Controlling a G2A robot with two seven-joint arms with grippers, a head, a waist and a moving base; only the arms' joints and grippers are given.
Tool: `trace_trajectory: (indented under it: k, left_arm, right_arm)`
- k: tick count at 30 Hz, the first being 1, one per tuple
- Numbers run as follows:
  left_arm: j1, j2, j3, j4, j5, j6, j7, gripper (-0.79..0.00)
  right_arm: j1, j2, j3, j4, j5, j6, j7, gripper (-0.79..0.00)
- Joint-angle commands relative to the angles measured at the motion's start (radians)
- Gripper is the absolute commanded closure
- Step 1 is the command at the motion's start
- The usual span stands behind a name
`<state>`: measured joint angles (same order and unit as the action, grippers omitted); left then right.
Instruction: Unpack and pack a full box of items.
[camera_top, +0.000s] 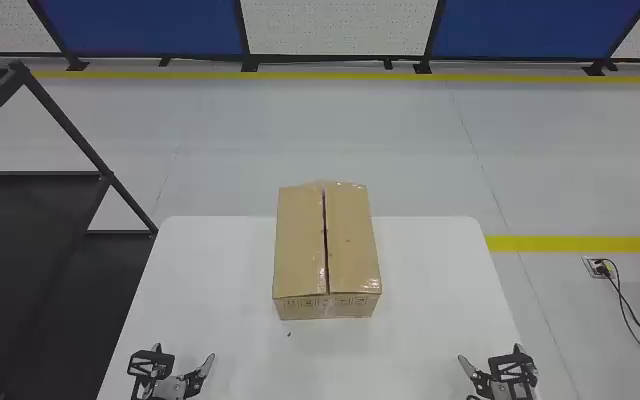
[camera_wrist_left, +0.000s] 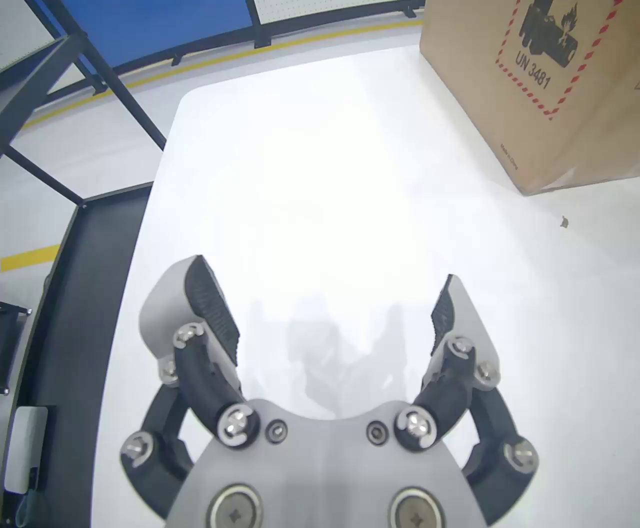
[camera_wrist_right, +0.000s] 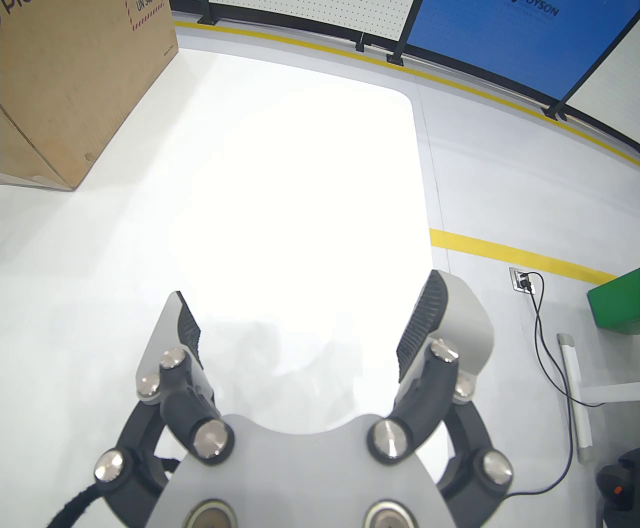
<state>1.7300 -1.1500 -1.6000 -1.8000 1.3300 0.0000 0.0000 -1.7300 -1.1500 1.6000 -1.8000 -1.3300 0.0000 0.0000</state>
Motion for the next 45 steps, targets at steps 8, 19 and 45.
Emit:
trace_trajectory:
  k: [8,19,45]
  left_arm:
    - [0.000,0.000,0.000,0.000,0.000,0.000,0.000,-0.785]
    - [0.014,0.000,-0.026,0.005,-0.033,-0.042,0.060,-0.785]
    - [0.077,0.017,-0.177,-0.175,0.050,-0.246,0.261,-0.785]
  right_arm:
    - [0.000,0.000,0.000,0.000,0.000,0.000,0.000,-0.784]
    - [-0.009,0.001,-0.018,-0.043,-0.115,-0.009,-0.084,-0.785]
    - [0.003,0.012,-0.144,-0.239,-0.533,-0.174,-0.235,-0.785]
